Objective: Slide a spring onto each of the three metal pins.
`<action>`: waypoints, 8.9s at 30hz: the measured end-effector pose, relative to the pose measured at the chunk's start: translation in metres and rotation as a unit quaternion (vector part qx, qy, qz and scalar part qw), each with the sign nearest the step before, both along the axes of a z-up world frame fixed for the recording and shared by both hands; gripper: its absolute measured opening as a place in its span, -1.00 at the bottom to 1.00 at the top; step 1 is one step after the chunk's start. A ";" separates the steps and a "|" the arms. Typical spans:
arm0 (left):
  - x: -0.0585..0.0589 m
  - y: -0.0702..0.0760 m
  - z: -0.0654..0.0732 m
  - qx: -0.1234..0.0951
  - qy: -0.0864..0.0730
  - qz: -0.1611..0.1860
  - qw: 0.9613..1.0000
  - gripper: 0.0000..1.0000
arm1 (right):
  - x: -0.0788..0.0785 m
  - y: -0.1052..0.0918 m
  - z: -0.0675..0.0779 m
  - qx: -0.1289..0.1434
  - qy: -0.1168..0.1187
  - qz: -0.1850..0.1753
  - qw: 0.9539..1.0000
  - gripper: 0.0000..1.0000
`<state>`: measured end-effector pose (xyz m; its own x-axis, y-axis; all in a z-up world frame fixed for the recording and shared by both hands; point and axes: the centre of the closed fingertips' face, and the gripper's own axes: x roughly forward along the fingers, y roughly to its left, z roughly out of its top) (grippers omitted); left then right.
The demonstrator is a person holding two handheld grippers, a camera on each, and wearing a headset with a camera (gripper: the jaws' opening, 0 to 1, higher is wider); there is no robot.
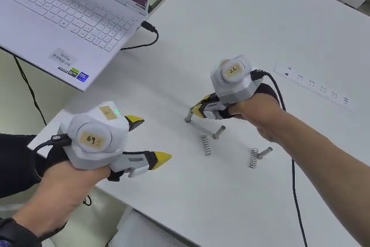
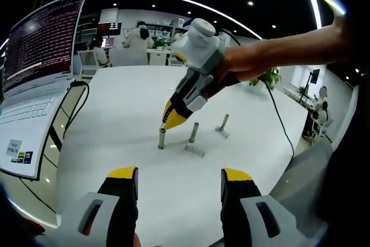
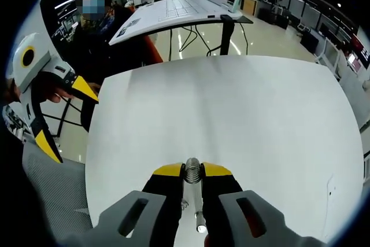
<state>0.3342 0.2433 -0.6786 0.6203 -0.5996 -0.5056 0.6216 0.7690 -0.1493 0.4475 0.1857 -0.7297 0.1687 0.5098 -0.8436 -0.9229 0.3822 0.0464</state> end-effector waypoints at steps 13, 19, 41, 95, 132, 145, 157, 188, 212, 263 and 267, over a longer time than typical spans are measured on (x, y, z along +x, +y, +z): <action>0.002 -0.001 0.000 0.002 -0.001 -0.002 1.000 0.06 | 0.003 0.004 -0.002 -0.005 -0.005 0.007 1.000 -0.82; 0.001 -0.003 0.000 0.004 0.000 -0.006 1.000 0.06 | 0.001 0.006 -0.008 -0.012 -0.007 0.018 1.000 -0.81; 0.003 -0.003 0.003 0.010 0.000 -0.007 1.000 0.04 | 0.002 0.012 -0.036 -0.041 -0.017 0.064 0.997 -0.82; -0.006 0.004 0.040 -0.003 -0.017 0.055 0.998 0.04 | -0.040 -0.066 0.059 0.034 -0.108 0.008 0.994 -0.26; 0.006 -0.009 0.038 0.002 -0.015 0.049 0.999 0.06 | -0.111 -0.223 0.100 0.089 -0.138 -0.199 0.966 0.05; 0.008 -0.024 0.037 0.001 -0.012 0.040 0.999 0.07 | -0.137 -0.250 0.097 0.102 -0.130 -0.244 0.956 0.14; 0.012 -0.044 0.031 -0.004 -0.002 0.025 1.000 0.06 | -0.160 -0.264 0.090 0.104 -0.120 -0.271 0.949 0.19; 0.040 -0.111 -0.029 0.022 0.056 -0.032 0.998 0.02 | -0.197 -0.283 0.080 0.122 -0.101 -0.303 0.940 0.19; 0.052 -0.127 -0.076 0.037 0.099 0.009 0.994 -0.10 | -0.198 -0.280 0.076 0.130 -0.093 -0.307 0.938 0.15; 0.068 -0.087 -0.102 0.114 0.092 0.058 0.988 -0.70 | -0.198 -0.276 0.075 0.124 -0.089 -0.304 0.940 0.09; 0.070 -0.085 -0.102 0.134 0.078 0.055 0.986 -0.80 | -0.197 -0.275 0.076 0.124 -0.090 -0.303 0.941 0.09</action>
